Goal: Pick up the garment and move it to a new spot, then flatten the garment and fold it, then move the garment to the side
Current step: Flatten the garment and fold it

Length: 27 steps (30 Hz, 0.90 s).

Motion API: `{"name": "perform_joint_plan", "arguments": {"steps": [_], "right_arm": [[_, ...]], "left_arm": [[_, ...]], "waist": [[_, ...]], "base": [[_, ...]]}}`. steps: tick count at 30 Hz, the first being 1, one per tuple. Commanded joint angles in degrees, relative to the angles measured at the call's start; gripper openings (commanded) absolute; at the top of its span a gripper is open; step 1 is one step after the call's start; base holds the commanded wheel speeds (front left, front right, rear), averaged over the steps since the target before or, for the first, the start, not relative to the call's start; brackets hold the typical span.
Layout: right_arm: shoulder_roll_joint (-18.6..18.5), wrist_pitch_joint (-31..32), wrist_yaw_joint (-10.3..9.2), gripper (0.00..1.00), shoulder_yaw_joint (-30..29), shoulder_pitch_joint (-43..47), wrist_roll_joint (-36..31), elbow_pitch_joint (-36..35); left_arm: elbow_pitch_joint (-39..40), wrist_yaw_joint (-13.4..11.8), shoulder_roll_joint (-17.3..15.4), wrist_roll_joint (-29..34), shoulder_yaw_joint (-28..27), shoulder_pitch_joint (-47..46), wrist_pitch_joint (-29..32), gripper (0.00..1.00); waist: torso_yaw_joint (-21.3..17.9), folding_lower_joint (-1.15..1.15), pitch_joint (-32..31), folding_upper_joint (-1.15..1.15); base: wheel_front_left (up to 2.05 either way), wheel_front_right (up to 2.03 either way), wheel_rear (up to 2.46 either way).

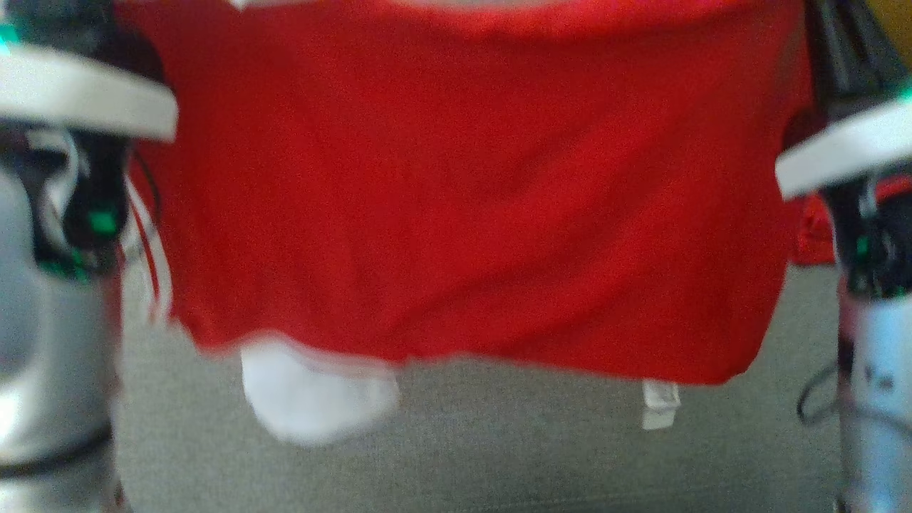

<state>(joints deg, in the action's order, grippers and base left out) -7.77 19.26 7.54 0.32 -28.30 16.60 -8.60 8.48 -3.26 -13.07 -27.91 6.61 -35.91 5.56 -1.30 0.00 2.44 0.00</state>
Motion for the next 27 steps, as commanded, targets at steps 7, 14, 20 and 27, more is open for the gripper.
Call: {"name": "perform_joint_plan", "arguments": {"steps": [7, 14, 20, 27], "right_arm": [[-2.27, -5.37, -0.05, 0.0, 5.16, -30.87, -1.0, 22.39], [-3.44, -23.58, -0.05, 0.0, 5.41, -54.9, -6.6, 46.71], [-1.43, -32.41, -0.05, 0.0, 6.23, -58.63, -6.55, 60.29], [-1.11, -33.85, -0.05, 0.0, 11.11, -51.37, -3.13, 67.33]], "left_arm": [[-20.94, 5.46, -5.13, 2.47, -0.89, -28.52, -4.3, 0.0], [-43.75, 6.69, -4.4, 5.61, -0.57, -49.3, -16.73, 0.0], [-53.6, 8.79, -1.81, 5.3, 0.16, -51.25, -20.22, 0.0], [-54.72, 10.5, 0.45, 5.01, 2.25, -42.32, -20.53, 0.0]], "waist": [[0.63, 0.0, 16.73, 0.0], [2.52, 0.0, 21.4, 0.0], [4.3, 0.0, 22.03, 0.0], [5.81, 0.0, 21.57, 0.0]], "base": [[0.0, 0.0, 0.0], [0.0, 0.0, 0.0], [0.0, 0.0, 0.0], [0.0, 0.0, 0.0]]}}
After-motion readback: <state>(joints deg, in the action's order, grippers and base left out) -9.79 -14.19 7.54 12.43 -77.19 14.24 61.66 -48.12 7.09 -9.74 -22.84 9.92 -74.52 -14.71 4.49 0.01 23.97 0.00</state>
